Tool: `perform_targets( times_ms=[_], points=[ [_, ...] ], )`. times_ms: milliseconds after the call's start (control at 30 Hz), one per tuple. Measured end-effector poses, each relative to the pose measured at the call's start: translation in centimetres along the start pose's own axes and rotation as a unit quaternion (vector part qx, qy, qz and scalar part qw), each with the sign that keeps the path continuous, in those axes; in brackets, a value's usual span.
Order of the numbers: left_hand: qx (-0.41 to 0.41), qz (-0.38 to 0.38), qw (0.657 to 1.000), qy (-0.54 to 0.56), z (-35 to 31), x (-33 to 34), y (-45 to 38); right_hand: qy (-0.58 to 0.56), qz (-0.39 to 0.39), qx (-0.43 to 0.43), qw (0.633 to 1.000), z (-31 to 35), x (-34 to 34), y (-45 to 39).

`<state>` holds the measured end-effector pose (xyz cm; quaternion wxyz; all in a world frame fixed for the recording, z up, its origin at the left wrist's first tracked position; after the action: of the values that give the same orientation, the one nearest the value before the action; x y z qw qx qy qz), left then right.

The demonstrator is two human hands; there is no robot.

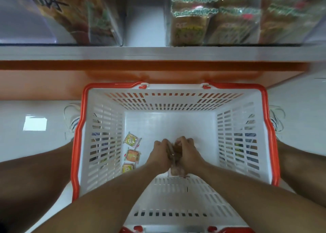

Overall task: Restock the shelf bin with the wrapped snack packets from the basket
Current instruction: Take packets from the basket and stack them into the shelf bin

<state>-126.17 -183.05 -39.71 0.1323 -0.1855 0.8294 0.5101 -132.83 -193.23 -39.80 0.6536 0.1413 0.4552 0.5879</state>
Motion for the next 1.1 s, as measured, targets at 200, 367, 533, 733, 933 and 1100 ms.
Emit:
perform_targets(
  times_ms=[200, 367, 533, 733, 933, 1100],
  points=[
    [-0.099, 0.060, 0.954, 0.276, 1.0, -0.2, 0.2, -0.194, 0.127, 0.090, 0.969, 0.3, 0.7, 0.6],
    [-0.073, 0.230, 0.878, 0.413, -2.1, -0.9, 2.3, -0.151, 0.170, 0.128, 0.965, 2.8, -1.5, 1.9],
    [-0.010, 0.288, 0.848, 0.444, -7.8, -5.1, 6.0, -0.076, 0.177, 0.117, 0.974, 9.3, -8.0, 5.2],
    [0.083, 0.238, 0.871, 0.422, -15.4, -12.5, 12.4, 0.030, 0.079, -0.010, 0.996, 19.3, -17.3, 13.0],
    [0.242, 0.143, 0.912, 0.299, -22.2, -20.6, 22.3, -0.010, 0.017, -0.169, 0.985, 26.6, -24.3, 22.2],
    [0.338, -0.014, 0.930, 0.143, -24.2, -25.0, 28.3, -0.294, 0.112, -0.177, 0.933, 27.9, -25.4, 24.9]
  ],
)
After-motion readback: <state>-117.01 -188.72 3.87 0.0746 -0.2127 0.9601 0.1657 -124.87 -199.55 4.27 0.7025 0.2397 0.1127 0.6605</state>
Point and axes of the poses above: each hand's wrist, its own y-axis away from the middle knuckle, its own x-axis out of the palm, z = x × y, the point moved 9 cm from there along -y, towards the middle knuckle, and after that the axes turned 3 degrees about -y, right-handed, at the moved point
